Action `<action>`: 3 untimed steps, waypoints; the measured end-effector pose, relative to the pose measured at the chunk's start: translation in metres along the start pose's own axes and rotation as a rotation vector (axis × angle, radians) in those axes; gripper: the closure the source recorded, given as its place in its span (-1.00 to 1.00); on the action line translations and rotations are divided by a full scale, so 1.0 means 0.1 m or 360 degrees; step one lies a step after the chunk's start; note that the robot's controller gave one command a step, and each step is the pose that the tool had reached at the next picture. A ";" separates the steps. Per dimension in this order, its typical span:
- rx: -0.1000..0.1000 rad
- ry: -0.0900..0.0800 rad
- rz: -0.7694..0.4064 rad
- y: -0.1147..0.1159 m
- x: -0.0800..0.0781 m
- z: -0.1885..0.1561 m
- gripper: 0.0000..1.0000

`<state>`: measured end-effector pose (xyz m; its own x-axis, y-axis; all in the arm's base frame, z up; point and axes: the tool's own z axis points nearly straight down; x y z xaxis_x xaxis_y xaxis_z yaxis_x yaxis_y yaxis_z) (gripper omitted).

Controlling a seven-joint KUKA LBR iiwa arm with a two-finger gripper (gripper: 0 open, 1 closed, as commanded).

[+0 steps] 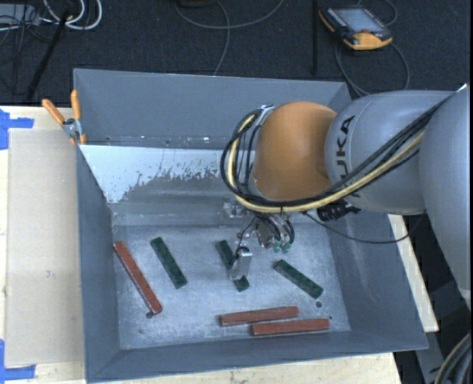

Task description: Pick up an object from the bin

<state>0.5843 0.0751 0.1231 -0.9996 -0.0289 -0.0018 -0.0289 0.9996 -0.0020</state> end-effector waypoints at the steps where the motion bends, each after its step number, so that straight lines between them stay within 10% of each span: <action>1: -0.0001 0.0010 0.0022 -0.56 -0.05 0.55 -1.00; 2: -0.0005 0.0009 0.0063 -0.38 0.26 0.37 -1.00; 3: -0.0001 0.0010 0.0095 -0.80 0.41 0.55 -1.00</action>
Offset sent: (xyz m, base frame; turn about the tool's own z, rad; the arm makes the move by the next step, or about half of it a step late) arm 0.0068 -0.0527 -0.0523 0.0078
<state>0.5459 -0.0066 0.0684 -0.9995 0.0308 0.0046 0.0308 0.9995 -0.0013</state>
